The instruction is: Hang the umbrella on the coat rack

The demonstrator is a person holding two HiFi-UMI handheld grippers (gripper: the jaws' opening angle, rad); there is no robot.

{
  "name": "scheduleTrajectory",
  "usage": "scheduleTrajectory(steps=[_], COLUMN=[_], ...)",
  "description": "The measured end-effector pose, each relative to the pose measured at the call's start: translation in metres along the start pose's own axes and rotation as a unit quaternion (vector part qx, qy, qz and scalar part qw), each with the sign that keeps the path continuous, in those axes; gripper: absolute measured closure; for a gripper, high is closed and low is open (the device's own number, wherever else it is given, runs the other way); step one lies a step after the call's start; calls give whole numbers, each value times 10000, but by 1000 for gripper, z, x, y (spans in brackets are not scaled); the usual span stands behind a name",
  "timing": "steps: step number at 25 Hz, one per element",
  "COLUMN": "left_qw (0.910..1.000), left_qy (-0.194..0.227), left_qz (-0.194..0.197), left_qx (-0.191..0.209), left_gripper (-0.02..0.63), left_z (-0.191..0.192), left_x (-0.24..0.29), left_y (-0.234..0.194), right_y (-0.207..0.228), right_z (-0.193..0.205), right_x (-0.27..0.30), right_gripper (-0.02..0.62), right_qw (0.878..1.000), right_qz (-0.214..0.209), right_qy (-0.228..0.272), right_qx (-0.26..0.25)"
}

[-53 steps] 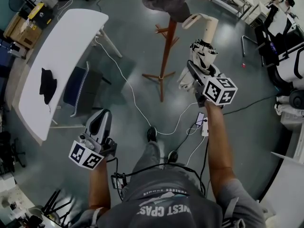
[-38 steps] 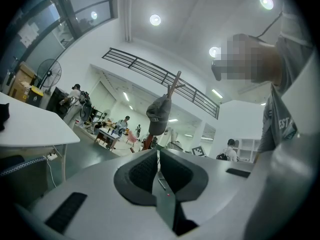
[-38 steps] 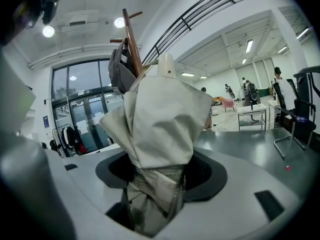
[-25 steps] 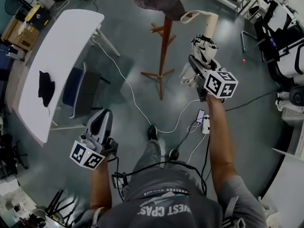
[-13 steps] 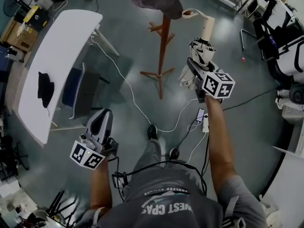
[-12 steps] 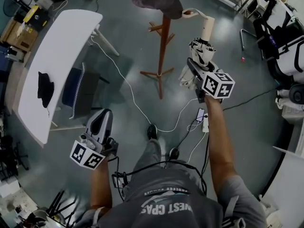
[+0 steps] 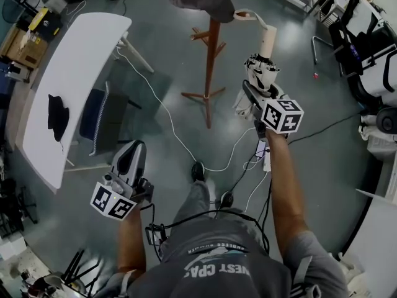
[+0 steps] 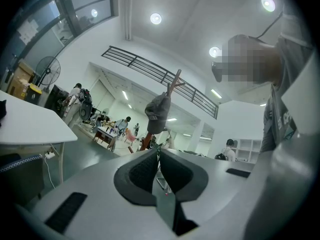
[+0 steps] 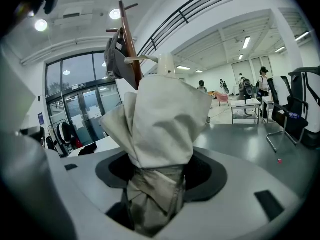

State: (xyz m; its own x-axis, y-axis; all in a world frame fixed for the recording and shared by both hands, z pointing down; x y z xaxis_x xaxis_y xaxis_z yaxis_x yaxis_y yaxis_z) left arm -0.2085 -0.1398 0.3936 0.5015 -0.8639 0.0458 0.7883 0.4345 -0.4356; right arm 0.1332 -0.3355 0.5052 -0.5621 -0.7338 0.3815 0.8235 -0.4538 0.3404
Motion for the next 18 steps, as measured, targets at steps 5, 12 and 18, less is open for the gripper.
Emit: scheduleTrajectory(steps=[5,12,18], left_qw=[10000,10000,10000], left_qy=[-16,1,8], left_qz=[29,31,29], left_qx=[9,5,4], left_gripper=[575,575,575], left_z=[1,1,2], left_x=[0,2,1], left_y=[5,4,5], right_y=[2,-4,-9], right_z=[3,14,19], right_x=[-5,-7,-12], right_gripper=[305,305,305], right_qw=[10000,9999,9996], right_qz=[48,54,113], right_qy=[-9,-113,-137], right_qx=[31,-88,-235])
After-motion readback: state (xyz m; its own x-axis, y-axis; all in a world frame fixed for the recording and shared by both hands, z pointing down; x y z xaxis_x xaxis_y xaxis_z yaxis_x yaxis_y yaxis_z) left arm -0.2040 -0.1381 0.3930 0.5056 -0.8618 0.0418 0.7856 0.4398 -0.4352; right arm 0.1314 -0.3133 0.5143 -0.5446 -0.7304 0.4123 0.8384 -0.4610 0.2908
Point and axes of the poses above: the fingertips, and each gripper's own axes: x forward along the fingers, y to its right, z out of its underside, the point moved 3 cm from there along -x, backward along the fingers, and after that the axes turned 4 degrees about -z, right-handed, at the moved point
